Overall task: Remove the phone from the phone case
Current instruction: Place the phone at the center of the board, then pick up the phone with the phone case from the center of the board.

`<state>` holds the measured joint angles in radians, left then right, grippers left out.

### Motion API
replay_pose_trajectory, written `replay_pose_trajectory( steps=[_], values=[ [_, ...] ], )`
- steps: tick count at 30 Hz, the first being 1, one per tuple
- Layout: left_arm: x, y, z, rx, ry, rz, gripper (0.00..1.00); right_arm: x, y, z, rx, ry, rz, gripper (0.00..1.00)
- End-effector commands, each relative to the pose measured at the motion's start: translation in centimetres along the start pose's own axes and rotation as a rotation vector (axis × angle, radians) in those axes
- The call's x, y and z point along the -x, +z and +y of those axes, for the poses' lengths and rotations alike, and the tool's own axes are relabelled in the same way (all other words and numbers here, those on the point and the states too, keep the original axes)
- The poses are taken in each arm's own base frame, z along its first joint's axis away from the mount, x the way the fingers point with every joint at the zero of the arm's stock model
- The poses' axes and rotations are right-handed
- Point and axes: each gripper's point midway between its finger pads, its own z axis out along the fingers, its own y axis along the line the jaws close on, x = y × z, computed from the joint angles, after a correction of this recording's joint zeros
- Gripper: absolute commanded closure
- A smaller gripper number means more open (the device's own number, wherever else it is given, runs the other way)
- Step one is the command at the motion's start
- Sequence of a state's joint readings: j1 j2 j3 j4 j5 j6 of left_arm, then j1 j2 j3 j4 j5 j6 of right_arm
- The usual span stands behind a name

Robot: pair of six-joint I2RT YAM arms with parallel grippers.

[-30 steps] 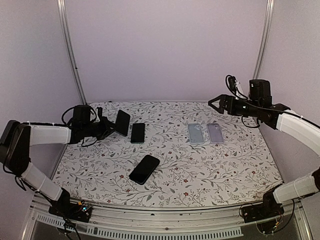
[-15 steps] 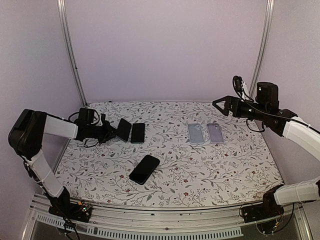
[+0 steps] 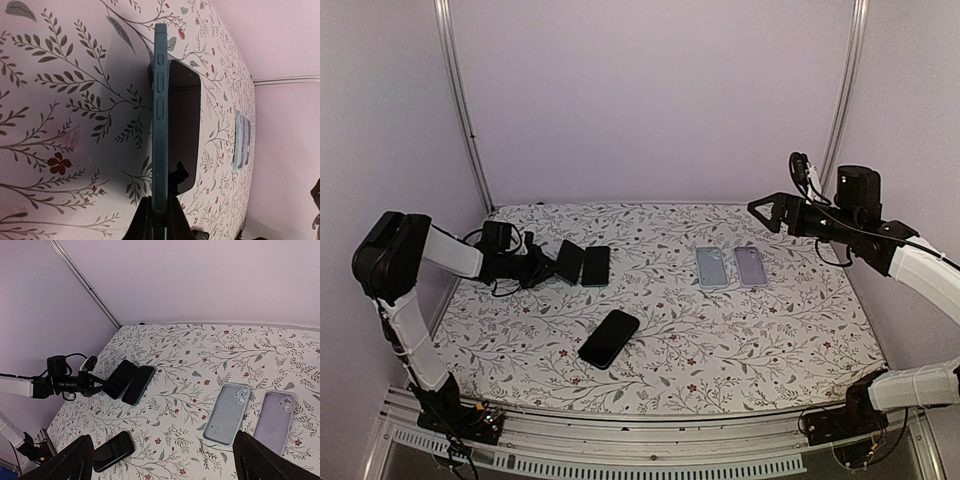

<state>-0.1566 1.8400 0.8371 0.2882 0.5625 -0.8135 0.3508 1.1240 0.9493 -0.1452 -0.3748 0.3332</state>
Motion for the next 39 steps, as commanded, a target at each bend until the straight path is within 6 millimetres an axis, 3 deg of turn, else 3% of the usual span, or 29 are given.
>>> replay_pose_trajectory(
  steps=[1, 6, 20, 28, 37, 39],
  values=[
    [1.0, 0.2, 0.0, -0.008, -0.006, -0.026, 1.00, 0.2, -0.8, 0.2, -0.006, -0.002, -0.019, 0.01],
    [0.6, 0.1, 1.3, 0.044, -0.018, -0.034, 0.96, 0.0, -1.0, 0.2, -0.005, 0.001, -0.015, 0.01],
    [-0.4, 0.0, 3.6, 0.120, -0.020, -0.036, 0.62, -1.2, -1.6, -0.2, -0.022, 0.017, 0.002, 0.01],
    [0.5, -0.5, 3.3, 0.149, 0.019, -0.063, 0.38, -1.9, -1.2, -0.4, -0.025, 0.036, 0.036, 0.01],
    [0.8, -2.4, 1.3, 0.139, 0.080, -0.096, 0.04, -3.0, -0.5, -1.0, -0.038, 0.061, 0.086, 0.01],
    [0.7, -2.7, 1.2, 0.146, 0.093, -0.094, 0.01, -3.5, -0.2, -1.4, -0.047, 0.073, 0.105, 0.01]
  ],
)
